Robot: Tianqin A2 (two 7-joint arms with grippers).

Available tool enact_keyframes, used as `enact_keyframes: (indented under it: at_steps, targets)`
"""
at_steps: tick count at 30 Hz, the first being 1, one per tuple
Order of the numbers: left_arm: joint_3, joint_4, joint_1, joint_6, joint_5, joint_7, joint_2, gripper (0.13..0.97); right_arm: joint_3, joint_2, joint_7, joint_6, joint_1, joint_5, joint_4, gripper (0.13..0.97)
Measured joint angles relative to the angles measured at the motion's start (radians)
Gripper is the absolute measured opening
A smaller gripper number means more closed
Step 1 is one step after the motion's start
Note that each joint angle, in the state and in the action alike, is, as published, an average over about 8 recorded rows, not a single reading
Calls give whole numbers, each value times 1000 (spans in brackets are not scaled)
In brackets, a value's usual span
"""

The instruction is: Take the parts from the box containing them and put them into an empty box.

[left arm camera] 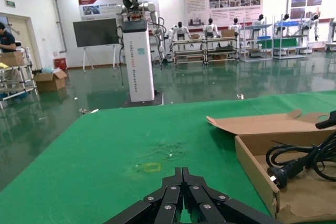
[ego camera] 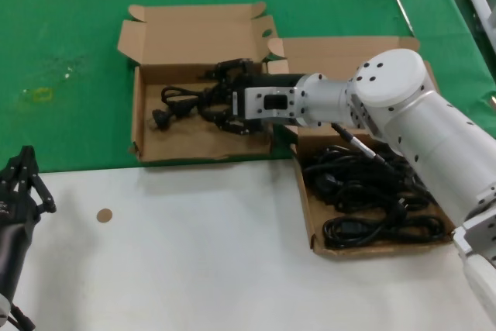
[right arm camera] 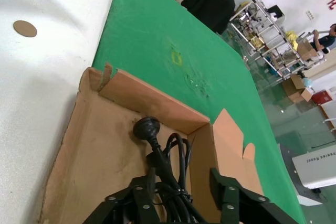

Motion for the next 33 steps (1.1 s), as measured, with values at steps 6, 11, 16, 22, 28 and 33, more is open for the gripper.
enact_keyframes:
  at_steps: [6,11,16,22,28,33]
  targets:
    - [0,0,0,0,0,0,0,152,-10,26,39,-3,-26,-16,74,452]
    - [0,0,0,0,0,0,0,152,-24,59,97,-2,-61,-38,172,478]
    - [0,0,0,0,0,0,0,152,-31,78,131,-2,-79,-50,228,611]
    - [0,0,0,0,0,0,0,152,-29,81,139,2,-88,-50,240,729]
    - [0,0,0,0,0,0,0,183,-9,86,165,30,-130,-34,276,836]
    - [0,0,0,0,0,0,0,193,18,92,200,67,-186,-13,324,899]
